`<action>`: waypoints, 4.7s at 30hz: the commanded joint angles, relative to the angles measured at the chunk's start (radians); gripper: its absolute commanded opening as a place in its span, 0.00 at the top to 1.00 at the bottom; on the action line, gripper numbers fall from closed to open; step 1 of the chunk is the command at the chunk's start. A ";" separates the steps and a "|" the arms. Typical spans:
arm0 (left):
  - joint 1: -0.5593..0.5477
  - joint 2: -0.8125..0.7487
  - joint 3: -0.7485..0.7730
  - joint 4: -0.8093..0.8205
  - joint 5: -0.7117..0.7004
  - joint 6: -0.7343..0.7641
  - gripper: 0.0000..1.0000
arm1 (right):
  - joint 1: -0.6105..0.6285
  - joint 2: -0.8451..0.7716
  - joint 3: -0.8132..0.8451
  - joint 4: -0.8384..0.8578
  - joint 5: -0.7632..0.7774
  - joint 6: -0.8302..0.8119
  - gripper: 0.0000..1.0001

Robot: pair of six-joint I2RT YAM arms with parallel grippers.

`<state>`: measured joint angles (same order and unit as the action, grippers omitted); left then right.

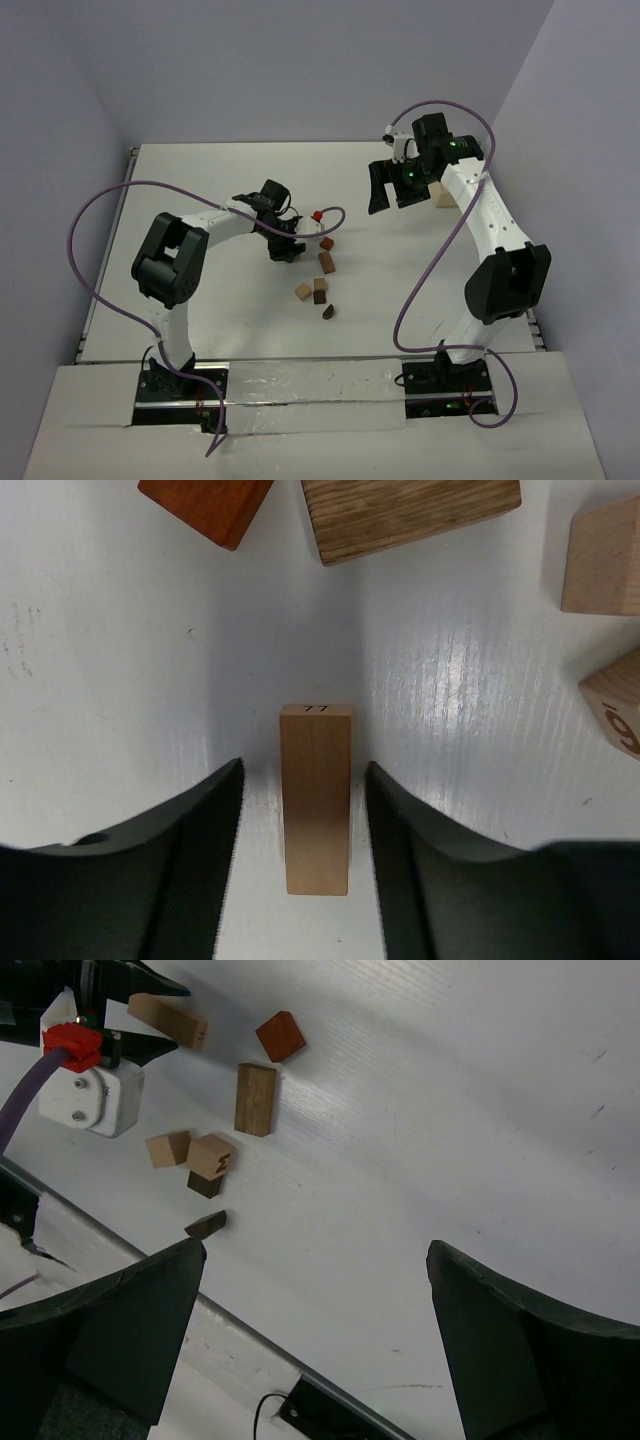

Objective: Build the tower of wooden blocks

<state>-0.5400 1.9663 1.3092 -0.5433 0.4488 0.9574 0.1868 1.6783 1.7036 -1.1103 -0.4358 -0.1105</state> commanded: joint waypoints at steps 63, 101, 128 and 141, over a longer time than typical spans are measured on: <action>0.377 -0.983 -0.342 0.093 -0.265 -0.948 0.01 | 0.729 0.072 -0.444 0.439 0.410 0.497 0.00; 0.379 -0.972 -0.352 0.111 -0.237 -0.925 0.01 | 0.730 0.331 -0.236 0.326 0.494 0.571 0.00; 0.379 -0.954 -0.363 0.123 -0.233 -0.925 0.01 | 0.688 0.336 -0.214 0.325 0.408 0.555 0.22; 0.379 -0.952 -0.362 0.125 -0.240 -0.926 0.01 | 0.684 0.334 -0.208 0.319 0.373 0.546 0.55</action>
<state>-0.1680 1.0145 0.9314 -0.4583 0.1978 0.0338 0.8791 2.0037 1.4456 -0.7736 -0.0494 0.4435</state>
